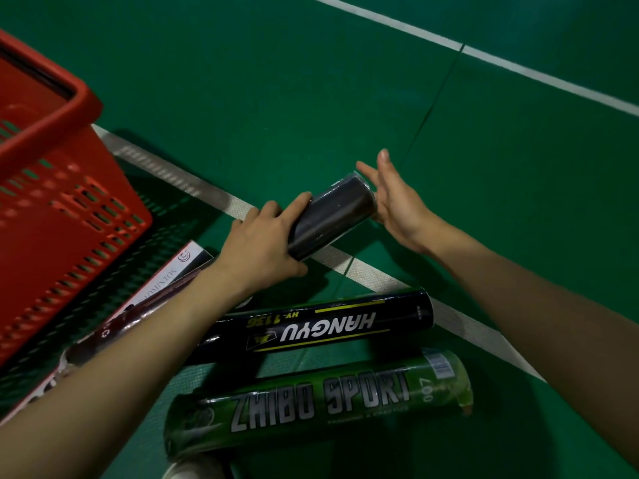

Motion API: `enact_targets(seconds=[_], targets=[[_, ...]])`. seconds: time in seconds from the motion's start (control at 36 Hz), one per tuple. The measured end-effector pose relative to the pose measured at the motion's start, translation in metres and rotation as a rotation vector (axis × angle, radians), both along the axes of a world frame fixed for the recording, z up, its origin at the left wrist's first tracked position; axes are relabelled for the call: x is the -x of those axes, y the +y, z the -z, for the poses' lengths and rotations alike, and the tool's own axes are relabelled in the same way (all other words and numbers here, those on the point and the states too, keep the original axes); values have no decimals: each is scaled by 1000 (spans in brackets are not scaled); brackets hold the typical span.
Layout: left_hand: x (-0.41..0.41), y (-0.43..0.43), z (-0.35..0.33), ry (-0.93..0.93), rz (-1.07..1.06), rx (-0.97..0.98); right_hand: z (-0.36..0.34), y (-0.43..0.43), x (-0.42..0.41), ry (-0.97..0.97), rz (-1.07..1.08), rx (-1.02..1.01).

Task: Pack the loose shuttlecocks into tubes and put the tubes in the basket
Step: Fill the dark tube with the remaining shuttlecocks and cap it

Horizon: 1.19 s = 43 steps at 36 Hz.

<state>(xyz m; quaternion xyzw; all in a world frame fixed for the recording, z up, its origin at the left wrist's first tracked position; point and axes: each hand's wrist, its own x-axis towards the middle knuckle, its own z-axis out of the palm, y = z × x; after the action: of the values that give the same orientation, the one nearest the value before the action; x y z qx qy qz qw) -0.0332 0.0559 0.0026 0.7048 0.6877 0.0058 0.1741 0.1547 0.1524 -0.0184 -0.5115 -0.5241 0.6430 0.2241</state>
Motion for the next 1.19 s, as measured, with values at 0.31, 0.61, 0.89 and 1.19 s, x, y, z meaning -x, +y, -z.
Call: enact_targets(seconds=[0.31,0.61,0.89,1.19], targets=[[37,5,0,164,-89,1,17,-8,38,-112,148,-222],[84,3,5,231,-175,104,37,-32,82,-289,-307,-134],[102,4,7,161,-220,197,62,-61,132,-505,-918,-572],[107,2,10,113,-223,235,75,-50,114,-738,-1140,-947]])
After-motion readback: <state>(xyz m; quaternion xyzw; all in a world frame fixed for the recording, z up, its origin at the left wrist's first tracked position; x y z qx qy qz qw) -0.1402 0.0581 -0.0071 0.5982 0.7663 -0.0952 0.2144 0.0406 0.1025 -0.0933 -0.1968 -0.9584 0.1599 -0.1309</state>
